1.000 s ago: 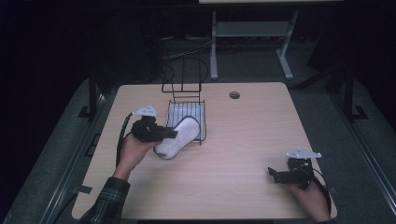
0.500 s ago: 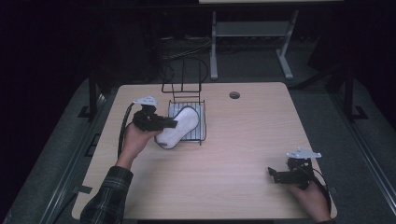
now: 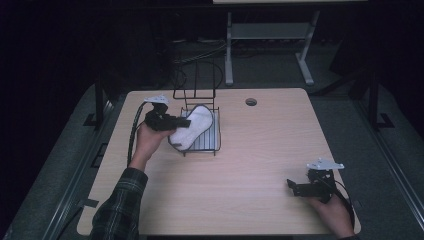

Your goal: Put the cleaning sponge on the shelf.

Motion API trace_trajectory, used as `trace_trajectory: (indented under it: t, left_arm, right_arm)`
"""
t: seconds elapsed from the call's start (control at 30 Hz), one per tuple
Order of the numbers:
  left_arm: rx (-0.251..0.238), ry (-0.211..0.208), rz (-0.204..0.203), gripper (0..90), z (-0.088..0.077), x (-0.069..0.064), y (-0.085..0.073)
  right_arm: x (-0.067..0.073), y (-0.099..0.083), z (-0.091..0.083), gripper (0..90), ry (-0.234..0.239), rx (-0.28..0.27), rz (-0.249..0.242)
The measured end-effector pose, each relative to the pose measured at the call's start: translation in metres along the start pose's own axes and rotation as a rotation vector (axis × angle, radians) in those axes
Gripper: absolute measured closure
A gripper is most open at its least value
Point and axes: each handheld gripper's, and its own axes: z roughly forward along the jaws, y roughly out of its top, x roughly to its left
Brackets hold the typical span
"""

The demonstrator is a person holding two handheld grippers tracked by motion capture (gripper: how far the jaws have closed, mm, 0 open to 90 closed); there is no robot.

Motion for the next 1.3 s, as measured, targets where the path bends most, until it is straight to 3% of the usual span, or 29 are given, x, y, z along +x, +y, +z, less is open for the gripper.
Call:
trace_trajectory:
  t: [0.07, 0.2, 0.3, 0.37, 0.6, 0.8, 0.93, 1.3]
  left_arm:
    - [0.015, 0.004, 0.002, 76.8, 0.003, 0.003, 0.003]
    - [-0.007, -0.002, -0.006, 76.7, 0.008, 0.008, 0.007]
    - [-0.024, -0.008, -0.035, 76.4, 0.014, 0.013, 0.004]
    - [-0.007, -0.007, -0.031, 76.2, 0.017, 0.017, 0.001]
    - [-0.028, -0.004, -0.051, 75.0, 0.026, 0.021, -0.001]
    - [0.001, 0.024, -0.052, 69.1, 0.032, 0.024, -0.004]
    - [0.022, 0.062, -0.047, 60.1, 0.034, 0.025, -0.006]
    - [0.03, 0.09, -0.043, 49.7, 0.032, 0.025, -0.006]
  right_arm:
    - [0.0, 0.0, 0.0, 2.4, 0.0, 0.0, 0.0]
    - [0.0, 0.0, 0.0, 2.4, 0.0, 0.0, 0.0]
    - [0.0, 0.0, 0.0, 2.4, 0.0, 0.0, 0.0]
    - [0.0, 0.0, 0.0, 2.4, 0.0, 0.0, 0.0]
    - [0.0, 0.0, 0.0, 2.4, 0.0, 0.0, 0.0]
    - [0.0, 0.0, 0.0, 2.4, 0.0, 0.0, 0.0]
    - [0.0, 0.0, 0.0, 2.4, 0.0, 0.0, 0.0]
    - [0.0, 0.0, 0.0, 2.4, 0.0, 0.0, 0.0]
